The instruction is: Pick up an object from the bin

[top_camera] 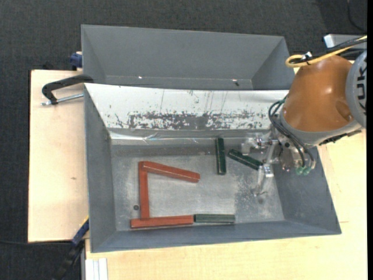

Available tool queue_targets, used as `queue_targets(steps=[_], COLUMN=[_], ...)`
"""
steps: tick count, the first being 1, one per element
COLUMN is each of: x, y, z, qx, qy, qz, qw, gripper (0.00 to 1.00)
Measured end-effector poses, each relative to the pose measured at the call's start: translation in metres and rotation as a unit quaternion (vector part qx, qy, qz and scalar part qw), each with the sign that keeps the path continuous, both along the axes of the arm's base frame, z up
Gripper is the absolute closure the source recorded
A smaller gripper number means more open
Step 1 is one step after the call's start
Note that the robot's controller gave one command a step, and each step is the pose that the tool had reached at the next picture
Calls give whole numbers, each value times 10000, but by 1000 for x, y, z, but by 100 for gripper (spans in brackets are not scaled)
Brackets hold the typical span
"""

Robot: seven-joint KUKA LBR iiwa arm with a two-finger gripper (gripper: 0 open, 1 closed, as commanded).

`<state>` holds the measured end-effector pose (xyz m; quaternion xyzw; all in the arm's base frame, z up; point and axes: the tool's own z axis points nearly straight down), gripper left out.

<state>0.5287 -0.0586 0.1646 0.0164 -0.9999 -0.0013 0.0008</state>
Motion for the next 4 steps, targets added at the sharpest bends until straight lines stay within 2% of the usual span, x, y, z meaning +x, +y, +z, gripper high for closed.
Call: queue_targets(steps=[1,2,3,4], x=[21,45,66,66], y=[13,-13,-1,-1], z=[-16,-82,-93,-94], qx=[-22,5,-5,-7], qy=[-73,-59,-35,-34], qz=[-29,-58,-1125,-1124], qw=[10000,10000,9936,9937], gripper=[0,0,100,100])
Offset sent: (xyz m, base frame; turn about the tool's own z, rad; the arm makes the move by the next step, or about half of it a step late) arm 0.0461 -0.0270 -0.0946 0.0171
